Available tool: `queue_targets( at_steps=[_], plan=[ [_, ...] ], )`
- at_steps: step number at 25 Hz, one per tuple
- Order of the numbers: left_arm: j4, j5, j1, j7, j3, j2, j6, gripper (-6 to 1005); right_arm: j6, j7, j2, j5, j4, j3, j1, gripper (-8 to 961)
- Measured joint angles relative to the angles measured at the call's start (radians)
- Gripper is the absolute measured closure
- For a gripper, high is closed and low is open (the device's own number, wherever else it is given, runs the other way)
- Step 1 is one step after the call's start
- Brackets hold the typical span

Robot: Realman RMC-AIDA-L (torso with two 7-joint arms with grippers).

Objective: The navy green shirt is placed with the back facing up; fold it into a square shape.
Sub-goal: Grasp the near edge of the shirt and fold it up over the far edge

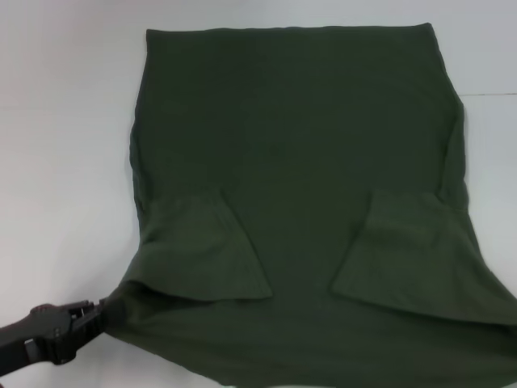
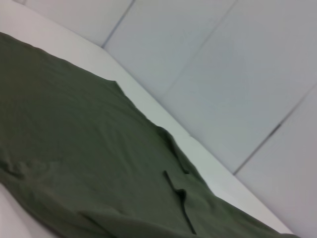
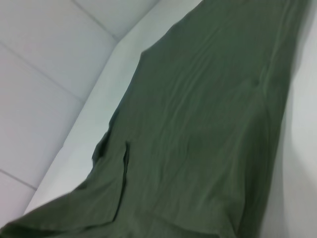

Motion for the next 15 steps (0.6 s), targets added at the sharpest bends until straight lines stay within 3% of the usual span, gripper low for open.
queue_targets(
  at_steps=[15],
  plan=[
    [-0.003,0.017,0.045,0.000,0.000,-0.003,0.073,952,-0.053,-0.037,-0.013,-0.008,-0.005,0.084,-0.067,933]
  ],
)
